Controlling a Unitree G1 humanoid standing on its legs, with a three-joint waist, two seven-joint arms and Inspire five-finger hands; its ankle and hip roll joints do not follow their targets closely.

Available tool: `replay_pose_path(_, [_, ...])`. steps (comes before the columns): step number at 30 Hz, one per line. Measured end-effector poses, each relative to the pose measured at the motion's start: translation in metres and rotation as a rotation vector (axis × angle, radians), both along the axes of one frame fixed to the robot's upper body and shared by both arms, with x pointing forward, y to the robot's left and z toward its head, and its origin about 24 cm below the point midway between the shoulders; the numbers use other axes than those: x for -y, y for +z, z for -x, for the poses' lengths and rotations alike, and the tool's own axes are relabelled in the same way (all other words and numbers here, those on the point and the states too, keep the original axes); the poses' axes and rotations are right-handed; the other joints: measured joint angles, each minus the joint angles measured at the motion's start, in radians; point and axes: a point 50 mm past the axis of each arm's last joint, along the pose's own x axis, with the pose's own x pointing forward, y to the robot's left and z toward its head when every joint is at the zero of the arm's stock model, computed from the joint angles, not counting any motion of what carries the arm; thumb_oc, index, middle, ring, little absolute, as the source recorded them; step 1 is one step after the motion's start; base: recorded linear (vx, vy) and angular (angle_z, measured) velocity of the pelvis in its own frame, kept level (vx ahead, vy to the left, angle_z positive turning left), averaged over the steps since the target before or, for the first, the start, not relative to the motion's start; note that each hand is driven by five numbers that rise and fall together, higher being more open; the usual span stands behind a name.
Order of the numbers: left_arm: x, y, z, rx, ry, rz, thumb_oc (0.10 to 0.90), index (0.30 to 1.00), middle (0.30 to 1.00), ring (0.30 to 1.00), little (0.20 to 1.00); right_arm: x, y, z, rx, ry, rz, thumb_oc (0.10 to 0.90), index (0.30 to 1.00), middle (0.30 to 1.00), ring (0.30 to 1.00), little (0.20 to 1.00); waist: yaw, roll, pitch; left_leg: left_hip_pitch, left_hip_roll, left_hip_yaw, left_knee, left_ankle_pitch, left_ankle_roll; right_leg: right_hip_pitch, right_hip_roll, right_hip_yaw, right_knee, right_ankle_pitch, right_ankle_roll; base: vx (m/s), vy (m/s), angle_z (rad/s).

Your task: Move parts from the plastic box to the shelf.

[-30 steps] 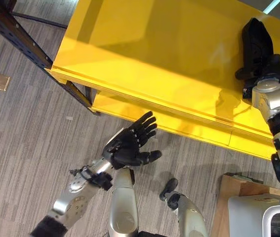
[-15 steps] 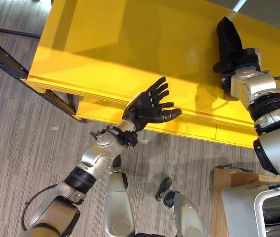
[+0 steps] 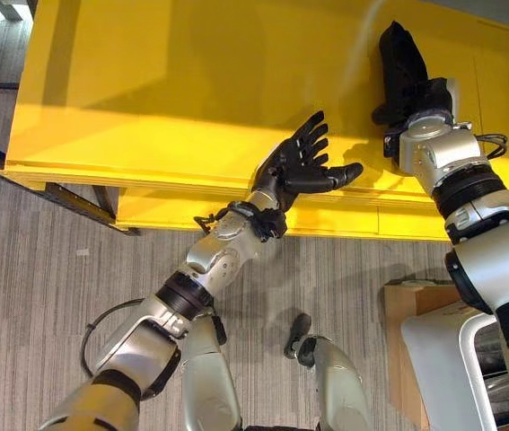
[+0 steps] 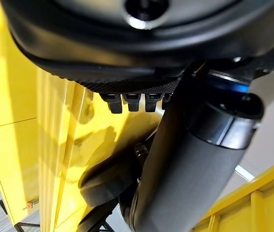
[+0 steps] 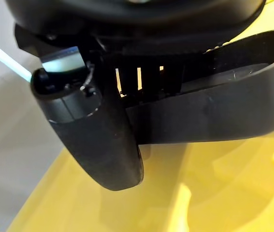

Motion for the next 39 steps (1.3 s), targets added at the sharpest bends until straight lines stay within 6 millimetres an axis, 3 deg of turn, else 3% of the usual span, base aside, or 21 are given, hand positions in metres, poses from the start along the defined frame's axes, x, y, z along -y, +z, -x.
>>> replay_pose_path(11, [0.0, 0.007, -0.005, 0.003, 0.014, -0.002, 0.9, 1.0, 1.0, 1.0, 1.0, -0.005, -0.002, 0.0, -0.003, -0.014, 0.025, 0.4, 0.3, 0.3, 0.3, 0.3, -0.016, 0.0, 0.0, -0.001, 0.002, 0.006, 0.01, -0.001, 0.002, -0.026, -0.007, 0.016, 0.046, -0.016, -0.006, 0.01, -0.002, -0.01])
replay_pose_path(17, [0.015, 0.008, -0.003, -0.115, -0.092, 0.15, 0.9, 1.0, 1.0, 1.0, 1.0, -0.011, 0.0, -0.001, 0.002, 0.0, 0.027, 0.4, 0.3, 0.3, 0.3, 0.3, -0.03, 0.0, 0.0, -0.003, 0.002, 0.006, 0.021, -0.001, 0.0, -0.037, -0.013, 0.02, 0.074, -0.029, -0.009, 0.04, -0.013, 0.0])
replay_pose_path(27, [0.027, 0.003, -0.001, -0.199, -0.132, 0.224, 0.9, 1.0, 1.0, 1.0, 1.0, -0.023, 0.001, -0.002, -0.003, 0.021, 0.018, 0.4, 0.3, 0.3, 0.3, 0.3, -0.066, 0.0, 0.0, 0.0, 0.016, 0.009, 0.058, -0.021, -0.005, -0.04, -0.013, 0.034, 0.11, -0.045, -0.012, 0.06, -0.014, -0.03])
replay_pose_path(34, [0.024, 0.007, -0.006, -0.217, -0.105, 0.243, 0.9, 1.0, 1.0, 1.0, 1.0, -0.026, 0.004, -0.002, 0.003, 0.028, 0.02, 0.4, 0.3, 0.3, 0.3, 0.3, -0.064, 0.0, 0.0, -0.008, 0.025, 0.001, 0.088, -0.03, -0.011, -0.075, -0.021, 0.042, 0.201, -0.094, -0.031, 0.09, -0.11, 0.0])
replay_pose_path(39, [0.022, 0.012, -0.008, -0.205, -0.098, 0.241, 0.9, 1.0, 1.0, 1.0, 1.0, -0.028, 0.009, -0.002, 0.013, 0.036, 0.019, 0.4, 0.3, 0.3, 0.3, 0.3, -0.062, 0.001, -0.001, -0.008, 0.048, -0.023, 0.089, -0.015, -0.038, -0.09, -0.004, 0.033, 0.269, -0.141, -0.059, 0.1, -0.217, 0.03])
